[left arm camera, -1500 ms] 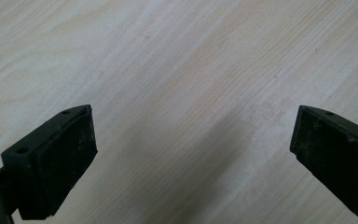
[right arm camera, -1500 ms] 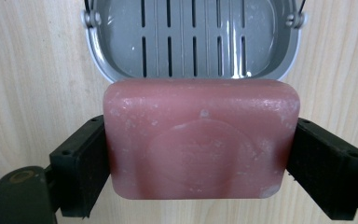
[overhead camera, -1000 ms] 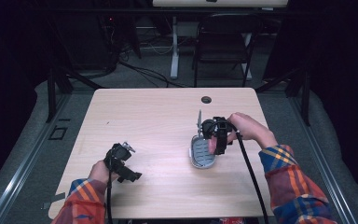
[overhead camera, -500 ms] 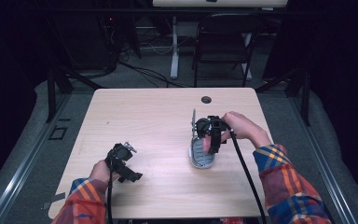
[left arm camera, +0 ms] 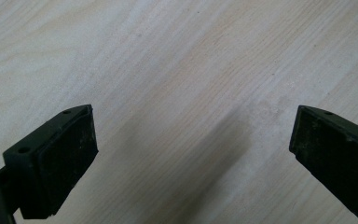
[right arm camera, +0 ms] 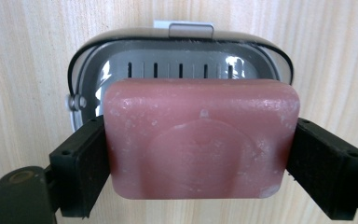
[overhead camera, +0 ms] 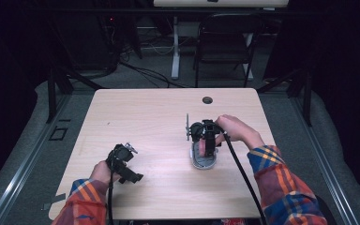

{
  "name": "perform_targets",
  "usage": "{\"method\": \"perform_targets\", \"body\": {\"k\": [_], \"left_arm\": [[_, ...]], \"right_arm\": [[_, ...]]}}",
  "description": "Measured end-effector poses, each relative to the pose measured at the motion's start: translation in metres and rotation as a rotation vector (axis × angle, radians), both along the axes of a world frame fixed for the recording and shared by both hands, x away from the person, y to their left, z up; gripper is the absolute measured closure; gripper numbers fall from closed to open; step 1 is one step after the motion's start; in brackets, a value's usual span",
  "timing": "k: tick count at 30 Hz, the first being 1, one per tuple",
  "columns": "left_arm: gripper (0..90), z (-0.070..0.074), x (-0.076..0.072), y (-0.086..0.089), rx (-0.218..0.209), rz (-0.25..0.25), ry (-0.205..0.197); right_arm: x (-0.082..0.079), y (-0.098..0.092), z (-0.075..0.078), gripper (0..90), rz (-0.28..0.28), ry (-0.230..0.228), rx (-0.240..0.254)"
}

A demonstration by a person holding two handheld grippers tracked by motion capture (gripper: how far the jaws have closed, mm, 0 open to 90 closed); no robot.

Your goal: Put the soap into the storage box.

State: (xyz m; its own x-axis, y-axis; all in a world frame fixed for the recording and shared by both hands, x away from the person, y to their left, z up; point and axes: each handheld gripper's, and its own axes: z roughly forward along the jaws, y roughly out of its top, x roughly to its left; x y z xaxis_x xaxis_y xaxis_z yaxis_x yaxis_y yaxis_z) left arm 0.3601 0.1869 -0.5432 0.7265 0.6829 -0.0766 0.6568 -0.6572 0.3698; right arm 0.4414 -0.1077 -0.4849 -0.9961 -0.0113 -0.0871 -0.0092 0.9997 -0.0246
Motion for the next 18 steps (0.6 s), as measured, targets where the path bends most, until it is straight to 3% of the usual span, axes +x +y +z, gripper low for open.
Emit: {"method": "perform_targets", "body": {"k": [18], "left_arm": [[0.7, 0.000, 0.000, 0.000, -0.001, -0.004, 0.002]], "right_arm": [[0.005, 0.009, -0.025, 12.9, -0.018, 0.039, -0.018]]}}
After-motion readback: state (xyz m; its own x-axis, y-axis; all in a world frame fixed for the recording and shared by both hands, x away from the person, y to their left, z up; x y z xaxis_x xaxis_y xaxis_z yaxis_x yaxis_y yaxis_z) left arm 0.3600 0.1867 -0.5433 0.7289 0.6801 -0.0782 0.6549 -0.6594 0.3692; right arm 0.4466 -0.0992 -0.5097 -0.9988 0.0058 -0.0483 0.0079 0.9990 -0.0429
